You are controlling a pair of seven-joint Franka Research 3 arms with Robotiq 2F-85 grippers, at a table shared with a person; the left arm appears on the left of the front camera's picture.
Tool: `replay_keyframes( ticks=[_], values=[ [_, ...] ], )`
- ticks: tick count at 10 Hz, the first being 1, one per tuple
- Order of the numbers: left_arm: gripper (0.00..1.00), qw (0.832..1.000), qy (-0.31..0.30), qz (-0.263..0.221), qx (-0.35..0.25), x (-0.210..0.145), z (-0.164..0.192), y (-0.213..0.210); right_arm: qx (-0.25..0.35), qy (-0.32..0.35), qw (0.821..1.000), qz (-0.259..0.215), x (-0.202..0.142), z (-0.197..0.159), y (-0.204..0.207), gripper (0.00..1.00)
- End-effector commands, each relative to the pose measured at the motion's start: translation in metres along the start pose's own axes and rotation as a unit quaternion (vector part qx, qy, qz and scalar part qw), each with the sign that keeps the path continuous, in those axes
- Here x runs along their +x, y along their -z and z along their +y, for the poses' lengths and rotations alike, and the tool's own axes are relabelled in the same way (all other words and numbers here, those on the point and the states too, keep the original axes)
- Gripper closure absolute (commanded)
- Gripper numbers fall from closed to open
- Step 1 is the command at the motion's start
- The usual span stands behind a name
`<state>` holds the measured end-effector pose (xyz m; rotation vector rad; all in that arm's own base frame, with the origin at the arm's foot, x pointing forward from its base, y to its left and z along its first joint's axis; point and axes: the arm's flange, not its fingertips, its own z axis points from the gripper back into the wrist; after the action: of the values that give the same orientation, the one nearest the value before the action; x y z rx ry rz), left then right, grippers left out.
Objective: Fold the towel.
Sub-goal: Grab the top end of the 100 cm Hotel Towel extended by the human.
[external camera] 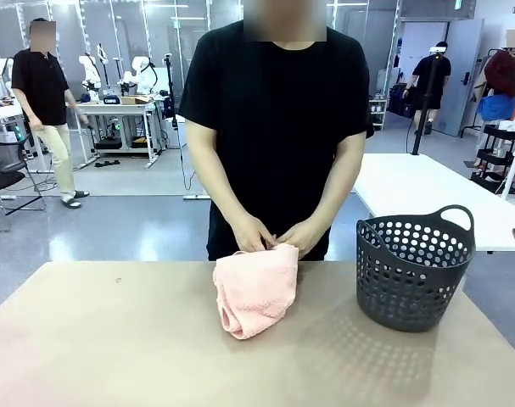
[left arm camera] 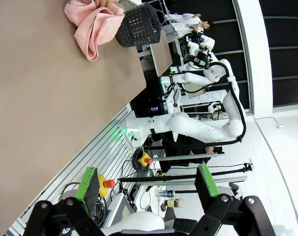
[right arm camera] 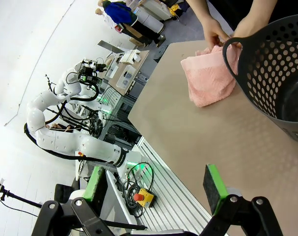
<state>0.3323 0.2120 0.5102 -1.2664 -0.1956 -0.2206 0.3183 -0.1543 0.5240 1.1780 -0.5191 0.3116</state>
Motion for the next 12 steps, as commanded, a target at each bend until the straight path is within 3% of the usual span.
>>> replay_keyframes(
  ticks=[1, 12],
  values=[
    [0.00, 1.000, 0.003, 0.003, -0.004, -0.0009, 0.0004, -0.0009, 0.004, -0.002, 1.000, -0.004, 0.0015, 0.0005, -0.0002, 0.00],
    [0.00, 1.000, 0.003, 0.003, -0.004, -0.0009, 0.0004, -0.0009, 0.004, -0.002, 1.000, -0.004, 0.0015, 0.0005, -0.0002, 0.00]
  ],
)
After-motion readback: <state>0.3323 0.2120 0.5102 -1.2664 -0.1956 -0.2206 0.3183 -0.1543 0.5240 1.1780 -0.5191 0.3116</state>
